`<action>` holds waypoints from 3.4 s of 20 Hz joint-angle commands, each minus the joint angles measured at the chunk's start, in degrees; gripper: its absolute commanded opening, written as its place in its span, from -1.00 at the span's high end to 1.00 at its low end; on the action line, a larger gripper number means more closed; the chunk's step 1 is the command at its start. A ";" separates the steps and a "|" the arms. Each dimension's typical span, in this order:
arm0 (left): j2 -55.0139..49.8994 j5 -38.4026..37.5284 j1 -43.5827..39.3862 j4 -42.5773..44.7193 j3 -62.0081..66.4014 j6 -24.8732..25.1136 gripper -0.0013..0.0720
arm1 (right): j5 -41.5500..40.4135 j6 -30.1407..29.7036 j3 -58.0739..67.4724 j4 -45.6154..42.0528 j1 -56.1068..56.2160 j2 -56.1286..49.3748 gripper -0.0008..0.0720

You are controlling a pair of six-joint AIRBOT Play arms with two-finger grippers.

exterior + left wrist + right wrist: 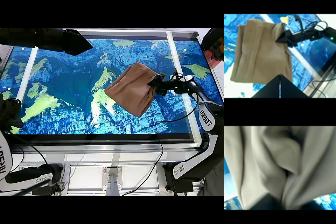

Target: Fold the clothes and pants, and hang the long-sleeved shirts on hangers.

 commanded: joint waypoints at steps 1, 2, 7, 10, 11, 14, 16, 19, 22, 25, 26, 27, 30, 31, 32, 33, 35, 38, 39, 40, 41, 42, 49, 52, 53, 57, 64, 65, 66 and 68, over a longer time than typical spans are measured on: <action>-0.02 -0.02 0.00 0.02 -0.02 0.02 0.92 | -0.59 0.59 0.04 -1.66 0.35 -0.24 0.95; -0.02 -0.02 0.00 0.02 -0.02 0.02 0.92 | -0.55 0.94 0.09 -1.57 -0.11 0.00 0.95; 0.00 0.00 0.00 0.02 -0.02 0.00 0.92 | -0.55 7.76 0.87 -6.84 -5.97 4.83 0.96; 0.00 0.00 -0.02 -0.02 -0.02 -0.02 0.92 | 5.09 9.07 0.87 -14.86 -13.51 9.20 0.96; 0.00 0.00 -0.02 -0.31 -0.02 -0.02 0.92 | 7.50 9.35 0.87 -17.33 -16.44 10.45 0.96; 0.00 0.04 -0.02 -2.75 -0.02 0.00 0.92 | 13.97 9.79 0.87 -26.25 -26.14 14.23 0.96; 0.00 0.04 -0.02 -4.28 -0.02 0.00 0.92 | 16.87 10.32 0.87 -31.50 -32.57 16.11 0.96; 0.00 0.04 0.00 -4.46 -0.02 0.00 0.92 | 18.40 10.29 0.87 -36.15 -42.95 18.36 0.96; 0.00 0.04 0.00 -4.46 -0.02 -0.02 0.92 | 19.52 9.66 0.87 -39.82 -52.61 20.06 0.96; 0.00 0.07 0.00 -4.46 -0.02 -0.02 0.92 | 21.05 7.08 0.87 -42.21 -59.76 20.76 0.96; 0.00 0.07 0.00 -4.46 -0.02 -0.02 0.92 | 21.51 6.86 0.87 -42.60 -61.53 20.76 0.96; 0.00 0.13 0.00 -4.46 -0.02 -0.02 0.92 | 21.64 6.75 0.87 -42.64 -62.66 20.74 0.96; 0.00 0.46 0.00 -4.46 -0.02 0.00 0.92 | 21.49 6.86 0.87 -42.25 -63.67 20.74 0.90; 0.00 0.46 0.00 -4.46 -0.02 0.00 0.92 | 21.59 7.43 0.92 -42.05 -63.65 20.76 0.59; 0.00 0.44 0.00 -4.44 -0.02 0.00 0.92 | 22.27 8.59 1.68 -41.72 -63.67 20.74 -0.07; 0.00 0.44 0.00 -4.39 -0.02 0.00 0.92 | 23.21 9.01 3.19 -41.57 -63.65 20.74 -0.60; 0.02 0.44 0.07 -4.26 -0.02 0.00 0.92 | 25.90 9.03 8.61 -41.11 -63.67 20.74 -0.66; 0.07 0.44 0.98 -4.24 -0.02 0.00 0.92 | 30.21 11.93 20.39 -35.56 -63.58 20.76 -0.64; 0.09 0.42 1.99 -4.28 -0.02 -0.02 0.92 | 30.91 11.96 24.28 -31.19 -63.52 20.76 -0.61; 0.17 0.42 3.06 -4.28 -0.02 -0.02 0.92 | 31.17 11.93 27.89 -25.42 -63.14 20.76 -0.38; 0.28 0.44 4.42 -4.28 0.00 -0.02 0.92 | 31.28 11.91 31.01 -18.78 -62.36 20.76 0.04; 0.48 0.42 6.08 -4.28 0.00 -0.07 0.92 | 31.15 11.82 33.53 -12.70 -61.26 20.76 0.35; 1.36 0.44 13.51 -4.31 0.02 -1.73 0.92 | 31.58 11.26 40.85 6.43 -39.15 21.90 0.95; 1.36 0.42 13.55 -4.31 0.02 -1.73 0.92 | 31.01 11.26 40.85 5.86 -26.60 21.92 0.95; 1.36 0.35 13.55 -4.31 0.00 -1.73 0.92 | 30.38 11.26 40.85 5.64 -22.53 21.92 0.95; 1.33 -0.04 13.53 -4.31 0.00 -1.75 0.92 | 27.12 11.30 40.81 2.84 -11.06 21.88 0.95; 1.22 -0.02 13.53 -4.31 0.00 -1.73 0.92 | 26.86 11.30 40.68 -0.17 -7.08 21.90 0.94; 1.22 -0.02 13.53 -4.31 0.00 -1.75 0.92 | 26.86 11.30 40.68 -0.17 -7.13 21.90 0.94; 1.22 -0.02 13.53 -4.31 0.00 -1.75 0.92 | 26.86 11.30 40.68 -0.17 -7.13 21.90 0.94; 1.22 -0.02 13.53 -4.31 0.00 -1.75 0.92 | 26.86 11.30 40.68 -0.17 -7.13 21.90 0.94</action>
